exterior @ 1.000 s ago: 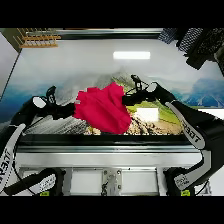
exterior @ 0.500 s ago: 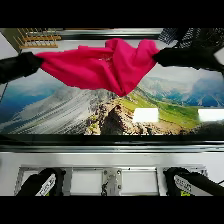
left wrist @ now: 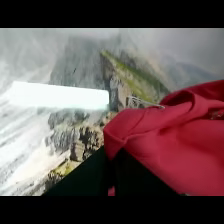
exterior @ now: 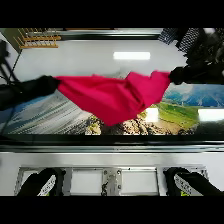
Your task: Fold the clothes and pants, and hang the long-sleeved shirts on hangers.
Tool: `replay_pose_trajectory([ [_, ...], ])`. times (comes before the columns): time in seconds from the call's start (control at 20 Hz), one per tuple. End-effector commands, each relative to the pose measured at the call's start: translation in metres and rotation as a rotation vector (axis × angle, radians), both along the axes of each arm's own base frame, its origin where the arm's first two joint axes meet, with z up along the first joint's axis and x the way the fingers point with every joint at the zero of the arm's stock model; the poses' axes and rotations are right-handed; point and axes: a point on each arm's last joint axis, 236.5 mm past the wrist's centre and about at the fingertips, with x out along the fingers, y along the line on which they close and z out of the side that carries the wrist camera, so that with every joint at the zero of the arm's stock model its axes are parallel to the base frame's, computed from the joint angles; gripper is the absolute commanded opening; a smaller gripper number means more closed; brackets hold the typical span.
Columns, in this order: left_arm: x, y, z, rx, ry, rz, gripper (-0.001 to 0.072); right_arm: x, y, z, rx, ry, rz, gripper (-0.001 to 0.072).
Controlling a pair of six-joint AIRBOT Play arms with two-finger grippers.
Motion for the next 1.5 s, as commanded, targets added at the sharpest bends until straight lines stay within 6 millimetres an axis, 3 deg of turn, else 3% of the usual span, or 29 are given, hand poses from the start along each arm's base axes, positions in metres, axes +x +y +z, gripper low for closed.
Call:
replay_pose_trajectory([
  [0.0,-0.007,-0.019,-0.111,0.006,0.228,-0.025,0.0007,-0.007,-0.011,-0.094,-0.042,0.200,-0.025,0.0529],
  [0.05,-0.011,-0.023,-0.137,0.015,0.285,-0.035,0.0007,-0.015,-0.011,-0.113,-0.043,0.258,-0.022,0.0454],
  [0.15,-0.022,-0.024,-0.180,0.026,0.399,-0.039,0.0007,-0.034,-0.006,-0.140,-0.018,0.334,-0.018,0.0443],
  [0.3,-0.029,-0.013,-0.211,0.027,0.494,-0.012,0.0007,-0.068,0.014,-0.189,0.085,0.458,-0.030,0.0444],
  [0.4,-0.026,-0.004,-0.214,0.019,0.503,0.017,0.0007,-0.069,0.028,-0.211,0.185,0.454,-0.084,0.0443],
  [0.6,-0.024,0.008,-0.209,0.013,0.493,0.044,0.0007,-0.039,0.052,-0.230,0.366,0.407,-0.168,0.0443],
  [0.9,-0.023,0.008,-0.209,0.014,0.490,0.044,0.0007,-0.023,0.087,-0.273,0.492,0.469,-0.153,0.0442],
  [0.95,-0.022,0.009,-0.209,0.014,0.488,0.046,0.0007,-0.020,0.095,-0.274,0.502,0.467,-0.136,0.0422],
  [1.0,-0.022,0.009,-0.209,0.015,0.485,0.047,0.0007,-0.019,0.101,-0.273,0.498,0.459,-0.109,0.0286],
  [1.1,-0.022,0.009,-0.209,0.017,0.484,0.045,0.0007,-0.012,0.106,-0.265,0.478,0.425,-0.059,0.0018],
  [1.2,-0.016,0.018,-0.199,0.037,0.462,0.043,0.0007,0.003,0.095,-0.238,0.412,0.349,-0.004,0.0013],
  [1.25,-0.008,0.029,-0.181,0.059,0.426,0.052,0.0007,0.013,0.084,-0.214,0.367,0.299,0.029,0.0013],
  [1.3,0.003,0.038,-0.152,0.065,0.365,0.067,0.0007,0.024,0.068,-0.179,0.313,0.236,0.053,0.0012],
  [1.35,0.015,0.048,-0.110,0.063,0.271,0.089,0.0007,0.032,0.054,-0.142,0.268,0.173,0.066,0.0012],
  [1.45,0.028,0.055,-0.011,0.051,0.043,0.115,0.0007,0.041,0.030,-0.038,0.207,-0.013,0.071,0.0012],
])
